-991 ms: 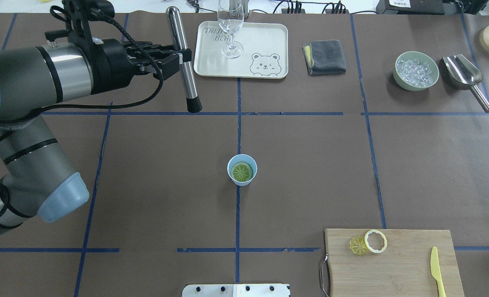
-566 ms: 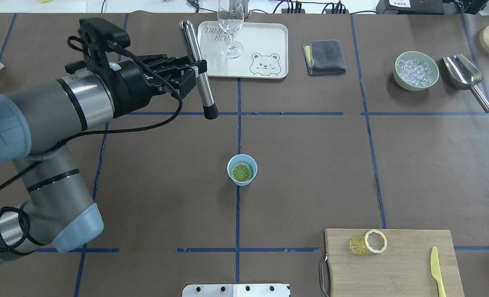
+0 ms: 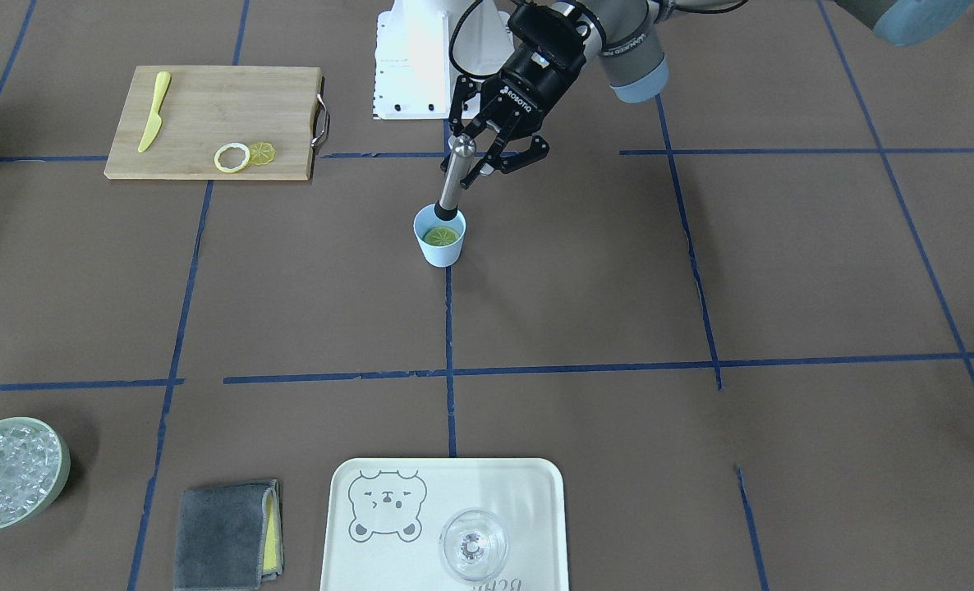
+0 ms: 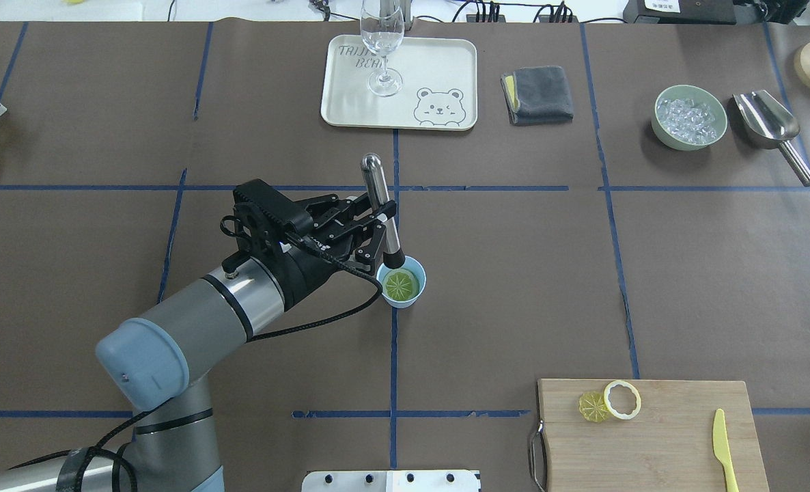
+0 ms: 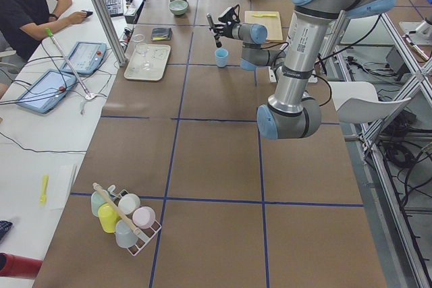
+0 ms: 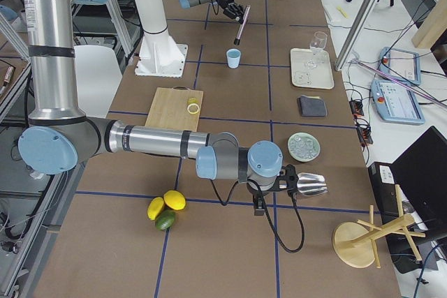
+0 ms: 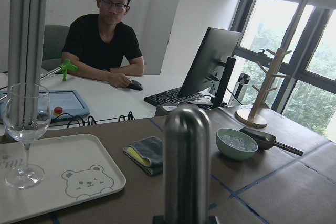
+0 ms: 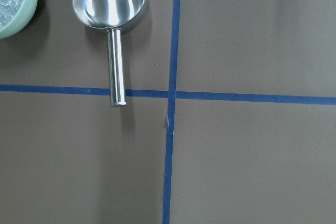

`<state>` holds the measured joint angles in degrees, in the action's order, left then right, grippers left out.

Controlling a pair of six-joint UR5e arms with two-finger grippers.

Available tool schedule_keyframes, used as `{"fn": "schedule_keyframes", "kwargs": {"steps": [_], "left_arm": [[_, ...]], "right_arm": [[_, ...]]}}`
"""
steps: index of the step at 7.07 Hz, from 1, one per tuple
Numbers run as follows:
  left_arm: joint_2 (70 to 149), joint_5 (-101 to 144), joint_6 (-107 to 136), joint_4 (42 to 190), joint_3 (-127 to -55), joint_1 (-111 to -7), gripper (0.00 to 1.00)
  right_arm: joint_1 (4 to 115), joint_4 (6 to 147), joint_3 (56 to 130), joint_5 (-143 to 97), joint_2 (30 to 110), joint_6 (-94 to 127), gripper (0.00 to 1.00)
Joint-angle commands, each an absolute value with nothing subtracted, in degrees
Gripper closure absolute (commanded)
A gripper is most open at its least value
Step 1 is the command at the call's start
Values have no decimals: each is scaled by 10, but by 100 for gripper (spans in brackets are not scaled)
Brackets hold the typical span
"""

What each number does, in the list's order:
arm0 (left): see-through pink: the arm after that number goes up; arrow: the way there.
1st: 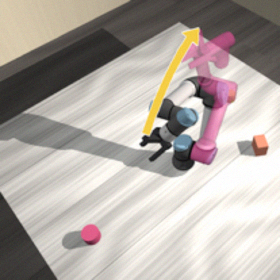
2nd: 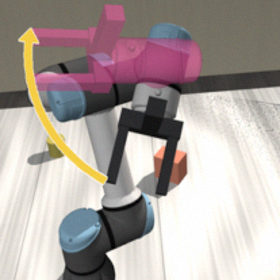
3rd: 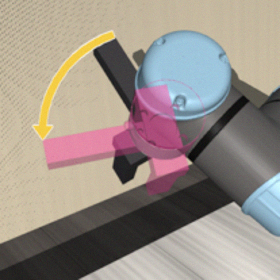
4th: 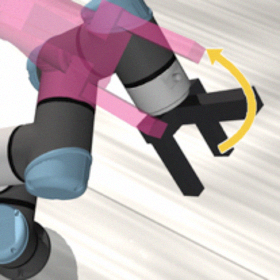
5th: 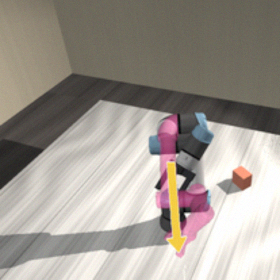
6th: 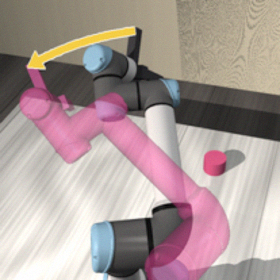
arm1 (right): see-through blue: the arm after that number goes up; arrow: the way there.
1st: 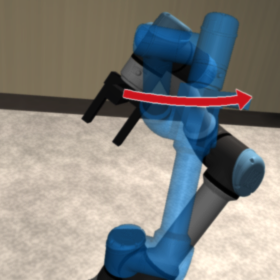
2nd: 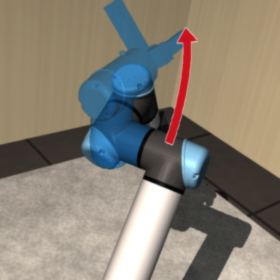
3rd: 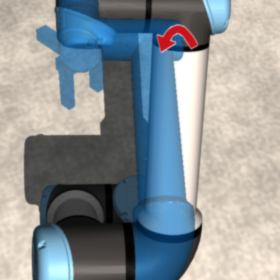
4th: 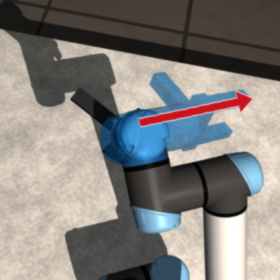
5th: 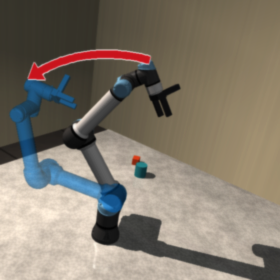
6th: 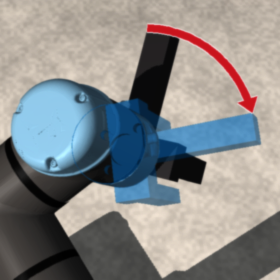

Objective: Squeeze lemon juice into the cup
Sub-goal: 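Press the muddler down into the cup onto the lemon slice with the left gripper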

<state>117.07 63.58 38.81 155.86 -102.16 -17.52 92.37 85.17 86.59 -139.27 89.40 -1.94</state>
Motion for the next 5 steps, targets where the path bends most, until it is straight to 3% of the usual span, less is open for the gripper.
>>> {"fn": "schedule_keyframes", "kwargs": {"steps": [1, 5], "left_arm": [[1187, 634, 387, 1560, -996, -172, 100], [1187, 634, 388, 1570, -962, -171, 100]], "right_arm": [[924, 852, 865, -1392, 895, -19, 0], [924, 852, 870, -1393, 896, -19, 0]]}}
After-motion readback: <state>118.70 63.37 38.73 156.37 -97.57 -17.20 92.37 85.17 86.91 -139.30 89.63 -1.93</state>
